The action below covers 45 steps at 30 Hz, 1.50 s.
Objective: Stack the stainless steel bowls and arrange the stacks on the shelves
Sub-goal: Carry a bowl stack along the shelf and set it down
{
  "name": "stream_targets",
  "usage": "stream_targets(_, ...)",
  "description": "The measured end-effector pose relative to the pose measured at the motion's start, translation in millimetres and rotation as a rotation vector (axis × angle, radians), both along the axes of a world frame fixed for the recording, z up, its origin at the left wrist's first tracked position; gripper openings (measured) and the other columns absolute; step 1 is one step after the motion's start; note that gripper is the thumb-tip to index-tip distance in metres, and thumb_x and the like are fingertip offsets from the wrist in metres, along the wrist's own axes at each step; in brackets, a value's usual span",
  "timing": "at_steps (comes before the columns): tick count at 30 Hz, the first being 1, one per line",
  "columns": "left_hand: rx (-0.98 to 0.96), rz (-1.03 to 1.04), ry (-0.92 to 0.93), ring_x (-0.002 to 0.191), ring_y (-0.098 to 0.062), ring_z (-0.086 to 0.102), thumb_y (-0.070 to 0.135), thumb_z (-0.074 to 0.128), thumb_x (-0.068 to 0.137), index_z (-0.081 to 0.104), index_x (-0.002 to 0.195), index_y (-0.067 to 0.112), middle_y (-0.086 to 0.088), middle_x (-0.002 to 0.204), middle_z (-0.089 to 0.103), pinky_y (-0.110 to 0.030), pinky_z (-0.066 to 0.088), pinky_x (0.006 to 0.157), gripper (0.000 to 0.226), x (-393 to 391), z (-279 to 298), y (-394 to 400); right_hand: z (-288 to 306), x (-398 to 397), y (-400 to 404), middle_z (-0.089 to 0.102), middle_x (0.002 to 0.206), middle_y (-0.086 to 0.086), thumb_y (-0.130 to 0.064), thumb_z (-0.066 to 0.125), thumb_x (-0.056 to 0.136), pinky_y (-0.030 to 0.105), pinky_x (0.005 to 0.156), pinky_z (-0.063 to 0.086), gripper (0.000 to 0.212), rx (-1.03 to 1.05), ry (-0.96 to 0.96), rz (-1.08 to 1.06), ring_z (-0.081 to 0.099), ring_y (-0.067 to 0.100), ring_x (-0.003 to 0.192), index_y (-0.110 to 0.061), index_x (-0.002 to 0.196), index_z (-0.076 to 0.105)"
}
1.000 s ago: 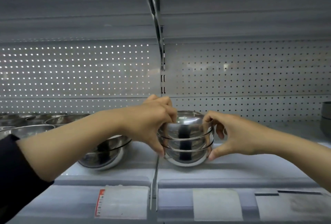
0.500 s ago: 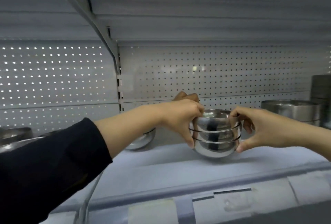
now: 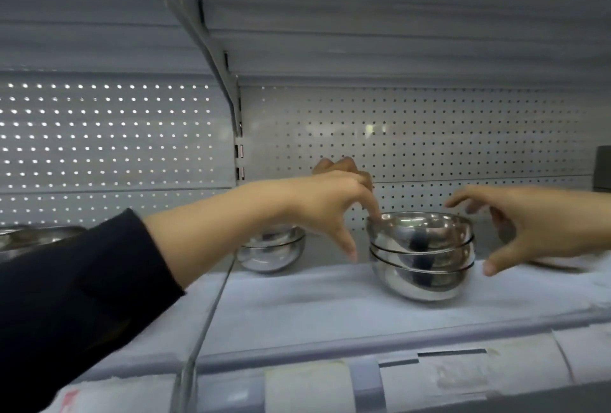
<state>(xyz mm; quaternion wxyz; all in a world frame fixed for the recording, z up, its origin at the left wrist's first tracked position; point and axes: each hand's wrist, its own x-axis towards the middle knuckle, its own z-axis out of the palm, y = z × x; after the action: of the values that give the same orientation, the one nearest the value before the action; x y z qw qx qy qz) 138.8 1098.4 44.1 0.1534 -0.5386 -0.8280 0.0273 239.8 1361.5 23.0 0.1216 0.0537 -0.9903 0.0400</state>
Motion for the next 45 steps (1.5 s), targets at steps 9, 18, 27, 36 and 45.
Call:
stream_targets(9,0.017,0.241,0.131,0.104,-0.007,0.030,0.058,0.069,0.066,0.062,0.109,0.040,0.017,0.108,0.049,-0.030,0.021,0.084,0.047,14,-14,-145,27,-23,-110,0.053,0.099,-0.035,-0.067,0.064,0.066,0.016,0.078,0.041,0.032,0.176,0.150,0.146,0.048,-0.013,0.093,-0.052,0.093,0.058)
stream_targets(18,0.032,0.159,0.114,0.103,-0.003,0.029,0.067,0.060,0.069,0.059,0.109,0.041,0.024,0.105,0.043,-0.026,0.018,0.082,0.047,19,-33,-179,23,-23,-112,0.063,0.087,-0.017,-0.052,0.077,0.064,0.021,0.068,0.050,0.030,0.267,-0.135,-0.148,0.058,0.002,0.079,-0.033,0.083,0.064)
stream_targets(27,0.121,0.079,0.088,0.103,0.004,0.026,0.074,0.048,0.069,0.059,0.108,0.044,0.027,0.104,0.040,-0.014,0.016,0.090,0.051,33,-45,-192,6,-15,-85,0.060,0.064,-0.009,-0.047,0.075,0.063,0.017,0.046,0.035,0.028,0.338,-0.127,-0.206,0.049,0.003,0.053,-0.023,0.067,0.059)
stream_targets(36,0.146,0.119,0.076,0.104,0.008,0.025,0.082,0.040,0.061,0.059,0.104,0.048,0.033,0.103,0.039,-0.011,0.015,0.089,0.058,29,-44,-211,-3,-20,-71,0.064,0.074,0.005,-0.059,0.068,0.060,0.033,0.058,0.046,0.040,0.204,-0.006,-0.146,0.057,0.014,0.062,-0.020,0.061,0.057)
stream_targets(45,0.180,0.386,-0.013,0.110,0.009,0.024,0.085,0.056,0.048,0.043,0.107,0.061,0.036,0.115,0.031,-0.014,0.020,0.095,0.065,30,-47,-320,-2,-19,-190,0.038,0.111,-0.049,-0.099,0.045,0.042,0.012,0.071,0.039,0.080,0.039,0.155,0.222,0.033,-0.024,0.107,-0.075,0.116,0.028)
